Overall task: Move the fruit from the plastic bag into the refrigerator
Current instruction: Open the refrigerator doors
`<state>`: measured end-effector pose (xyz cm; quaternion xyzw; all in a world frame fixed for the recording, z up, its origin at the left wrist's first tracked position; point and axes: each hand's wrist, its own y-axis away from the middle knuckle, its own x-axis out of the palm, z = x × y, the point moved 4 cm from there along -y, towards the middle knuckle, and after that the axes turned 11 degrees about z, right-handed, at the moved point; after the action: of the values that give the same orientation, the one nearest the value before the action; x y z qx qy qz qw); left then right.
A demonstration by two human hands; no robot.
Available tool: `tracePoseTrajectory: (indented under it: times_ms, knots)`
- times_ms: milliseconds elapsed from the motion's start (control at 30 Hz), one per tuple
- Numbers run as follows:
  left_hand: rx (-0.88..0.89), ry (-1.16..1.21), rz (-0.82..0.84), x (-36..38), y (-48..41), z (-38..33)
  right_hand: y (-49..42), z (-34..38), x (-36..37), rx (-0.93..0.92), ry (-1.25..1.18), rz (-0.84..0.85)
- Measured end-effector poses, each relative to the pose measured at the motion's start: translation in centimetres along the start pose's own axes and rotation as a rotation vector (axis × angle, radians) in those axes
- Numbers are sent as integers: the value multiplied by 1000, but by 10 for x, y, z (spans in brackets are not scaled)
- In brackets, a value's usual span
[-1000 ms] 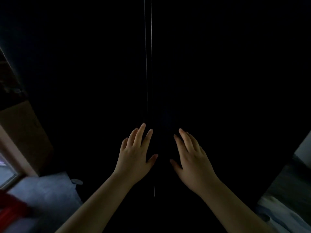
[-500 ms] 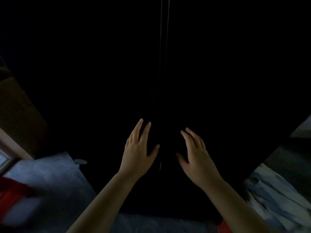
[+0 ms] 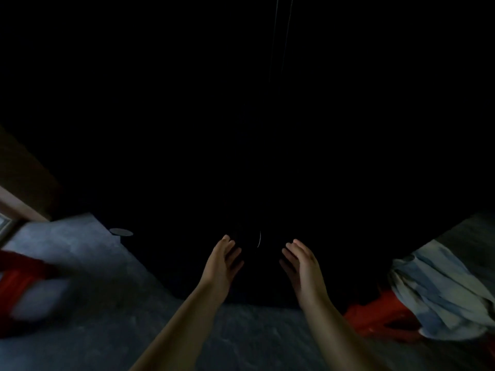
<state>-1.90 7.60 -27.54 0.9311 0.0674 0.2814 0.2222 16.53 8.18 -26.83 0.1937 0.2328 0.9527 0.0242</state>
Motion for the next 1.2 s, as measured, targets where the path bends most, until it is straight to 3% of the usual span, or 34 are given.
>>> tracePoseTrajectory:
  times_ms: [200,400,767,900,1200]
  knots:
    - [-173,411,-38,-7,-34,24,-33,-20,3,134,-388,-53]
    - [-211,700,-62,-15,-57,41,-49,-37,6,186,-517,-74]
    - [-201,727,-46,-14,-70,66,-59,-58,0,179,-725,-76]
    - [-122,653,-30,-15,-71,67,-70,-65,-5,133,-787,-66]
    - [-24,440,32,-12,-82,59,-79,-70,-5,51,-610,-46]
